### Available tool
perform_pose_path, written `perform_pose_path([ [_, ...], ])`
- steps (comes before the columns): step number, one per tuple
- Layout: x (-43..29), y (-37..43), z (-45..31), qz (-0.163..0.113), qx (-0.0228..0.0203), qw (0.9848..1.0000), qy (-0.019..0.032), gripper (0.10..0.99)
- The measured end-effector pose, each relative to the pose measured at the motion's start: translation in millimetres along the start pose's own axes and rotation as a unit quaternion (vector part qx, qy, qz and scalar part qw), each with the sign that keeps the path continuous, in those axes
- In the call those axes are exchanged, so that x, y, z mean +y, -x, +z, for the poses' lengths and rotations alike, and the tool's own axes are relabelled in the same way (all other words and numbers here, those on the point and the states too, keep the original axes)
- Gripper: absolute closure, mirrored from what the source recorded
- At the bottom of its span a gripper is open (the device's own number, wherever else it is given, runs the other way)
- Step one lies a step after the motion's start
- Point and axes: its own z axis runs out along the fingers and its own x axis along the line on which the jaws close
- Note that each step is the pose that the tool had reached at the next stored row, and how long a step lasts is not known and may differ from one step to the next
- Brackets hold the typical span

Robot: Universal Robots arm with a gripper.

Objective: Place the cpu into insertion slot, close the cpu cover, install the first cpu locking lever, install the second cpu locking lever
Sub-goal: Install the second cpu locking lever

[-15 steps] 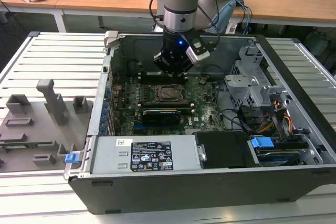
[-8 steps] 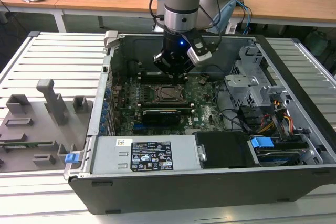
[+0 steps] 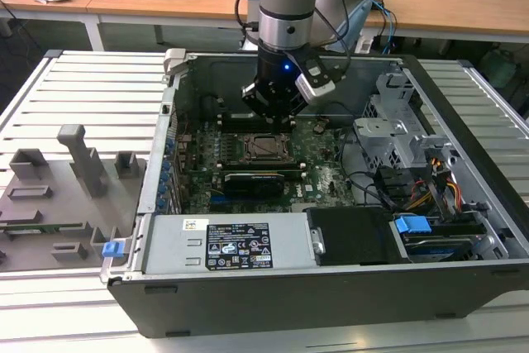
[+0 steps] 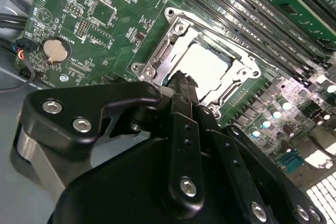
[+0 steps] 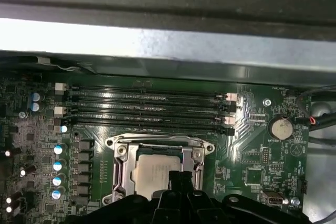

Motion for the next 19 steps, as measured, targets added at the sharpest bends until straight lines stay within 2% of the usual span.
perform_pose_path([
  [3,-2.5,-0.2,-1.9,0.000,0.0000,1.0000,0.0001,0.980],
  [11,-18.3,-1.5,-1.2,0.000,0.0008,1.0000,0.0002,0.980],
  [14,-23.6,-1.7,-0.7,0.000,0.0023,1.0000,0.0070,0.980],
  [16,-28.5,-2.0,0.4,0.001,0.0025,0.9999,0.0152,0.980],
  [17,-32.1,-2.2,0.9,0.001,0.0026,0.9998,0.0175,0.980],
  [19,-38.1,-2.5,1.5,0.001,0.0026,0.9998,0.0186,0.980],
])
